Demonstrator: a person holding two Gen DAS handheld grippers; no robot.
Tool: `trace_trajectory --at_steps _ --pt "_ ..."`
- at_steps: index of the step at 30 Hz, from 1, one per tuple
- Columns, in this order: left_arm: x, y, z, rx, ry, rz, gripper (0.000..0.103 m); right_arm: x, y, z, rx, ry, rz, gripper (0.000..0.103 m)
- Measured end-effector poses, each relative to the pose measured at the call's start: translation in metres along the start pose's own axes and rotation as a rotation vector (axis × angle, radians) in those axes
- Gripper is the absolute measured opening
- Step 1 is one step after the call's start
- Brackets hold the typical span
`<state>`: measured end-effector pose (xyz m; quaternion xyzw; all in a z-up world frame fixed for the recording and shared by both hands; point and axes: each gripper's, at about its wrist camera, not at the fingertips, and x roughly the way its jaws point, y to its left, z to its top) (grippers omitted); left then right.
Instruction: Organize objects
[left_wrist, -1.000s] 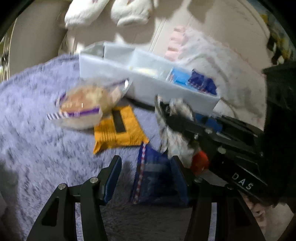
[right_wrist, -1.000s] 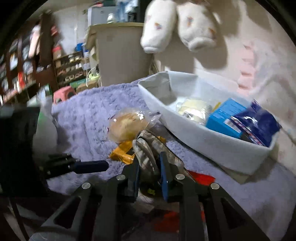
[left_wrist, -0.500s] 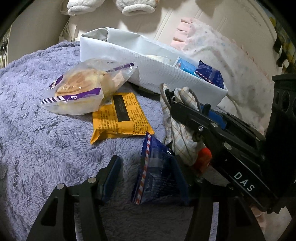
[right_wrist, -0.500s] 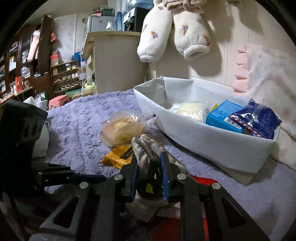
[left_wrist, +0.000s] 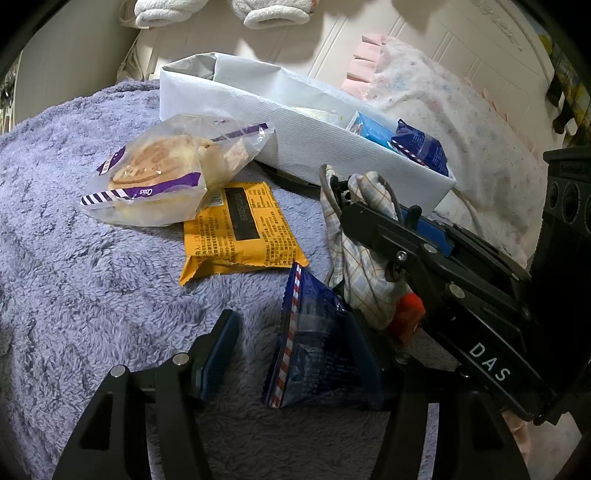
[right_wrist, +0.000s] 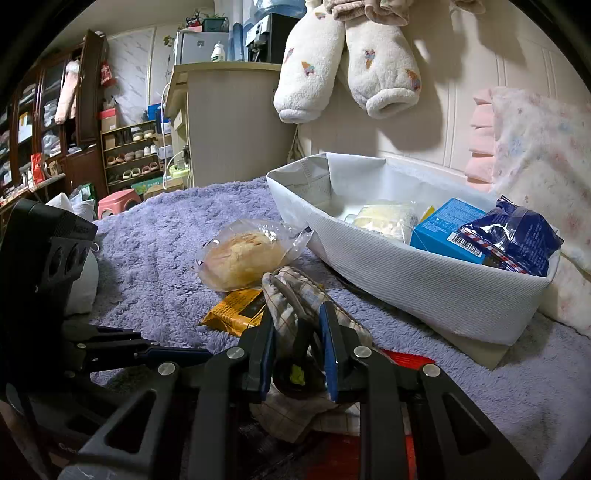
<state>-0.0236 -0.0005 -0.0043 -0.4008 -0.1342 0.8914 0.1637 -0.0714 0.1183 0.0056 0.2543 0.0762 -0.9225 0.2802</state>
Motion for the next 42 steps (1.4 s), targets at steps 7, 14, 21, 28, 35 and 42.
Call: trace_trajectory --at_steps 7,14,21,28,35,42 --pt "-0.020 0.004 -0.001 -0.012 -0.070 0.104 0.059 0.000 -0.005 0.000 0.017 -0.004 0.007 0.022" --pt "-0.004 0.006 -0.001 0.052 0.030 0.236 0.066 0.000 -0.004 -0.001 0.010 -0.001 0.003 0.023" --pt "-0.007 0.018 0.000 0.015 0.027 0.211 0.074 0.001 -0.006 0.000 0.009 0.000 0.004 0.023" --pt "-0.003 0.022 0.004 -0.040 0.009 0.123 0.081 0.001 -0.002 0.000 0.003 0.001 -0.009 0.023" --pt "-0.005 0.029 0.002 -0.092 -0.013 0.032 0.089 0.001 -0.001 0.000 -0.004 0.003 -0.018 0.023" --pt "-0.014 0.059 -0.003 -0.240 -0.086 -0.164 0.091 0.001 0.000 0.000 -0.006 0.004 -0.018 0.023"
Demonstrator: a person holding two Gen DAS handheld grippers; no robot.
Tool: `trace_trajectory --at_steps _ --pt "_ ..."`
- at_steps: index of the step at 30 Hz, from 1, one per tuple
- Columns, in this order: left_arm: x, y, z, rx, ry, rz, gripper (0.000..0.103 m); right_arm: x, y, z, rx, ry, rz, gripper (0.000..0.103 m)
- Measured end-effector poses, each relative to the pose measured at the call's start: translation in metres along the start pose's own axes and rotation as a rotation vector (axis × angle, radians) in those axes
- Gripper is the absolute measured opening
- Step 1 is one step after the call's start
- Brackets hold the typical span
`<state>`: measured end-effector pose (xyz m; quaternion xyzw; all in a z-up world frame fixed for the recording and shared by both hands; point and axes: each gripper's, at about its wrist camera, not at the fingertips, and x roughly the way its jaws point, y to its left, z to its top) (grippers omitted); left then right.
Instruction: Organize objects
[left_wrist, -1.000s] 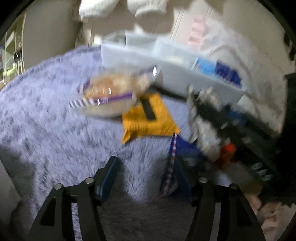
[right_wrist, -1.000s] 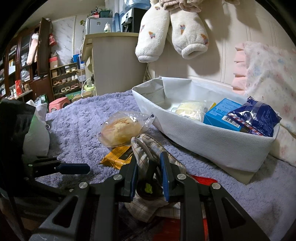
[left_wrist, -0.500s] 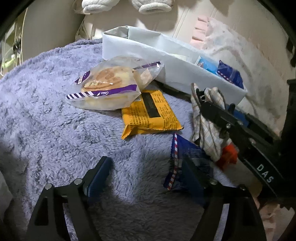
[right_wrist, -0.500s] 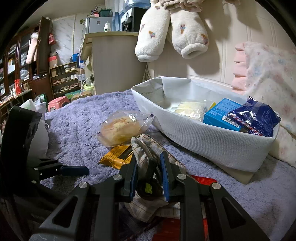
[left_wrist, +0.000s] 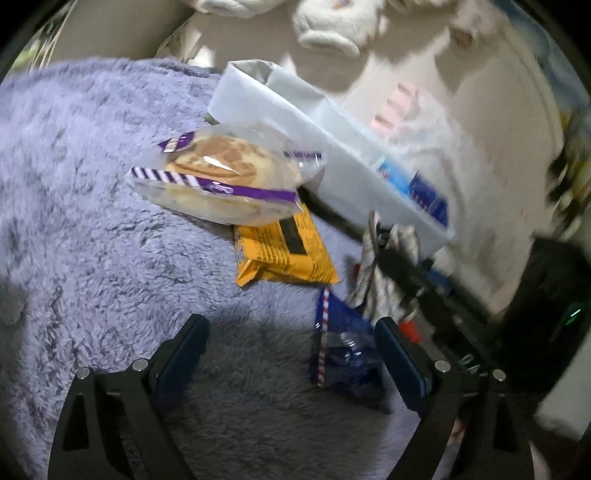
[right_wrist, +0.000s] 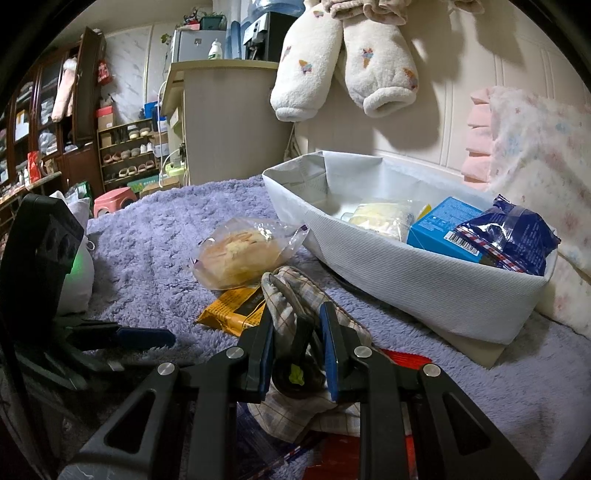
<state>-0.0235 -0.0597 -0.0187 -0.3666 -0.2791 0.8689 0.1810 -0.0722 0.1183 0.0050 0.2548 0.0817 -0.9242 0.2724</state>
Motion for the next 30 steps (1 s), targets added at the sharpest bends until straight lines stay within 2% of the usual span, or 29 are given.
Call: trace_trajectory --at_steps 8,12,27,30 --pt "-0.027 0.032 -0.008 -0.151 -0.147 -0.267 0.091 0.000 0.000 0.000 0.000 0.000 -0.001 0.023" --pt "-0.042 0.057 -0.013 -0.231 -0.240 -0.477 0.095 0.000 0.001 0.000 -0.008 0.002 -0.006 0.023" --pt "-0.037 0.054 -0.012 -0.232 -0.237 -0.464 0.095 0.000 0.001 0.000 -0.013 0.005 -0.007 0.023" --pt "-0.030 0.047 -0.006 -0.213 -0.194 -0.407 0.095 0.000 0.001 0.000 -0.015 0.005 -0.008 0.023"
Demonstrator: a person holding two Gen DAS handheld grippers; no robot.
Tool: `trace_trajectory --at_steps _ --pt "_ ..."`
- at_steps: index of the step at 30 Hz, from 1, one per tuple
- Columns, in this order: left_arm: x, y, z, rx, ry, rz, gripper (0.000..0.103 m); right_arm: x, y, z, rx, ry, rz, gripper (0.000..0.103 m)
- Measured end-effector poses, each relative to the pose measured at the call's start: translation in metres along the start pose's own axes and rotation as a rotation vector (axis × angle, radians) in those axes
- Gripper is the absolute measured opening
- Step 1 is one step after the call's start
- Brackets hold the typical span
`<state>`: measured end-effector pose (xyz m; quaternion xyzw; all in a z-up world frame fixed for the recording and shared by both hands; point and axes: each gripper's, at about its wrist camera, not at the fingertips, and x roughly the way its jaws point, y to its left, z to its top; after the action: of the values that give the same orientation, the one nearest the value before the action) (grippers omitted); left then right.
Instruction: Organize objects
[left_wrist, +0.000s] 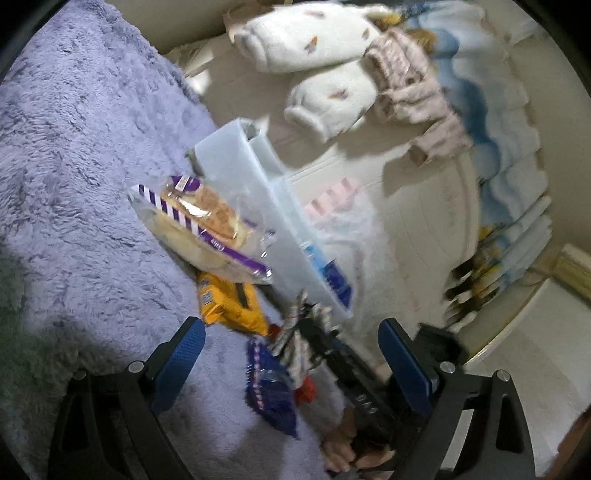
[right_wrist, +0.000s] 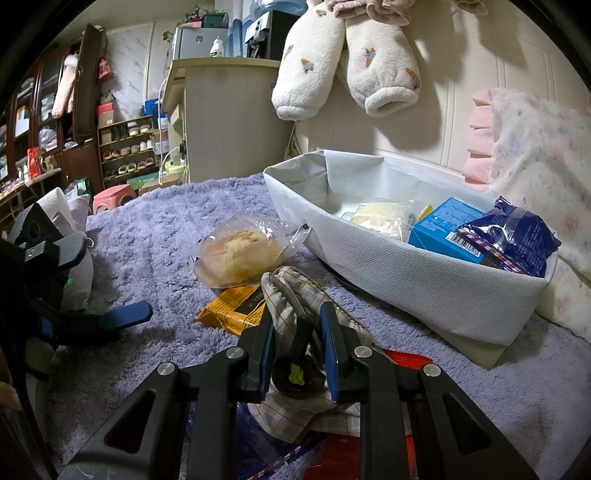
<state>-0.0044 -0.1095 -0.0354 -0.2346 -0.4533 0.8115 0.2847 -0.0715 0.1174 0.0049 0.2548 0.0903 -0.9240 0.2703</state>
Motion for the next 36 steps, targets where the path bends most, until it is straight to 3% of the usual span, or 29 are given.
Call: trace_trajectory --at_steps 2,4,6,7,8,18,27,36 --pt "0.017 -0.015 -0.001 0.077 0.106 0.140 0.095 0.000 0.000 0.000 0.000 0.000 0.000 0.023" --pt "0.049 -0.032 -0.009 0.200 0.261 0.350 0.095 0.000 0.000 0.000 0.000 0.000 0.000 0.023" --pt "0.070 -0.050 -0.019 0.331 0.311 0.484 0.103 0.000 0.000 0.000 0.002 0.000 0.002 0.023" --pt "0.080 -0.057 -0.027 0.389 0.328 0.548 0.102 0.000 0.000 0.000 0.003 0.000 0.003 0.023" --pt "0.081 -0.058 -0.029 0.400 0.315 0.565 0.102 0.000 -0.003 0.000 0.012 -0.001 -0.007 0.023" --pt "0.081 -0.054 -0.028 0.394 0.294 0.574 0.102 0.002 -0.013 0.001 0.053 0.015 0.040 0.024" --pt "0.072 -0.054 -0.023 0.338 0.260 0.503 0.102 -0.004 -0.007 0.002 0.024 0.002 0.032 0.022" --pt "0.064 -0.064 -0.026 0.377 0.221 0.495 0.089 -0.047 -0.015 0.029 0.093 -0.063 0.133 0.014"
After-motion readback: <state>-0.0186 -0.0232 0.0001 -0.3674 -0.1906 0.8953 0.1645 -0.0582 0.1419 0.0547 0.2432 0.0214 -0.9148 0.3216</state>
